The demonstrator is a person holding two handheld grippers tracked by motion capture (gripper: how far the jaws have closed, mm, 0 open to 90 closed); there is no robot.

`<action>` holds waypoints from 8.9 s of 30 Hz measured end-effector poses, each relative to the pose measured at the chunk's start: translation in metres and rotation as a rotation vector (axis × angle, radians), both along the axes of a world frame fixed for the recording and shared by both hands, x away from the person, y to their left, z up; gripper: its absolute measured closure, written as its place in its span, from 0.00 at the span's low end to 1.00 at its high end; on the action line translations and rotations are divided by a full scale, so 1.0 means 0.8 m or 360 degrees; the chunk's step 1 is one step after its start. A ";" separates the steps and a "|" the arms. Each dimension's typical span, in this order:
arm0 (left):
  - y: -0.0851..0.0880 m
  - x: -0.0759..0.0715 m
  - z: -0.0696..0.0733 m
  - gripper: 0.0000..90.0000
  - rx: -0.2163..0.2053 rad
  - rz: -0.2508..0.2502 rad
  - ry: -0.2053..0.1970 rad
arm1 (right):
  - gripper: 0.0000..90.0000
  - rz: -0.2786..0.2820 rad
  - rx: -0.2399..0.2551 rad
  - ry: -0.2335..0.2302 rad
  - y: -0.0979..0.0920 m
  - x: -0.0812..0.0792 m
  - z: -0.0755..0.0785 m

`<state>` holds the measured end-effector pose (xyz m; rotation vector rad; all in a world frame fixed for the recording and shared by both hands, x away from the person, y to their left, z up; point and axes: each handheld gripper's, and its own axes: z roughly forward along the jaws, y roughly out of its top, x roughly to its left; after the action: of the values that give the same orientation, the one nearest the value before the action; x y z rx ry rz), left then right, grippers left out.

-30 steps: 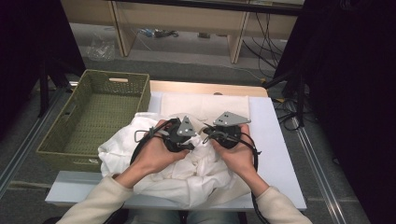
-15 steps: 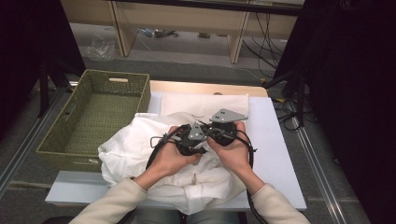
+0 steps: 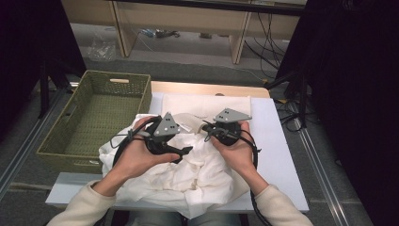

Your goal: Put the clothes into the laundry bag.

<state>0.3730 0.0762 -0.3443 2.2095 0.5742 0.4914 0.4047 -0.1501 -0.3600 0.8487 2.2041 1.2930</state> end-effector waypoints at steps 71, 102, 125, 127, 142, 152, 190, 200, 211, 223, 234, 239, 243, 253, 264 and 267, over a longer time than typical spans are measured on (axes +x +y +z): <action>-0.008 0.038 -0.051 0.92 0.0260 0.0093 0.0390 | 0.99 0.0000 -0.0016 0.0027 0.002 -0.007 0.006; -0.072 0.033 -0.058 0.84 -0.0080 0.0038 0.0362 | 0.99 0.0011 -0.0002 0.0049 0.007 -0.010 0.001; -0.021 0.045 -0.079 0.25 0.0354 0.0045 0.0317 | 0.99 -0.0013 -0.0002 0.0063 0.004 -0.009 0.002; -0.022 0.047 -0.082 0.35 0.0361 0.0051 0.0344 | 0.99 -0.0011 -0.0015 0.0048 0.003 -0.008 0.002; -0.019 0.013 -0.031 0.91 0.0080 0.0036 0.0436 | 0.99 -0.0026 -0.0015 0.0060 0.001 -0.005 0.001; -0.049 -0.020 0.013 0.92 -0.0178 -0.0107 0.0380 | 0.99 -0.0041 -0.0005 0.0051 0.003 -0.006 0.001; -0.003 0.033 -0.055 0.18 0.0088 0.0130 0.0307 | 0.99 -0.0022 -0.0003 0.0078 -0.001 -0.006 0.005; -0.029 0.025 -0.082 0.71 0.0290 -0.0027 0.0456 | 0.99 -0.0016 -0.0017 0.0071 0.001 -0.005 0.002; -0.026 0.007 -0.034 0.96 -0.0100 -0.0011 0.0500 | 0.99 -0.0035 -0.0010 0.0092 0.000 -0.005 0.001; -0.075 0.031 -0.059 0.92 -0.0206 0.0077 0.0310 | 0.99 0.0038 0.0015 0.0079 0.005 -0.011 0.005; -0.042 -0.002 -0.030 0.29 -0.0142 -0.0021 0.0131 | 0.99 -0.0009 0.0019 0.0080 -0.005 -0.005 0.004; -0.019 -0.013 -0.021 0.27 -0.0105 -0.0009 0.0086 | 0.99 -0.0006 0.0000 0.0064 -0.002 -0.005 0.005; -0.016 -0.006 -0.035 0.26 -0.0018 0.0022 0.0127 | 0.99 -0.0008 0.0001 0.0060 0.000 -0.006 0.004; -0.041 0.022 -0.086 0.50 0.0153 0.0016 0.0329 | 0.99 -0.0005 -0.0003 0.0084 0.001 -0.007 0.003; -0.041 -0.010 -0.029 0.91 -0.0160 -0.0034 0.0388 | 0.99 -0.0006 -0.0009 0.0059 -0.001 -0.005 0.002; -0.051 -0.022 -0.013 0.91 -0.0331 -0.0063 0.0395 | 0.99 -0.0010 0.0012 0.0076 0.000 -0.006 0.002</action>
<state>0.3553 0.0354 -0.3547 2.0903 0.6775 0.1295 0.4003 -0.1498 -0.3583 0.8972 2.2328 1.2916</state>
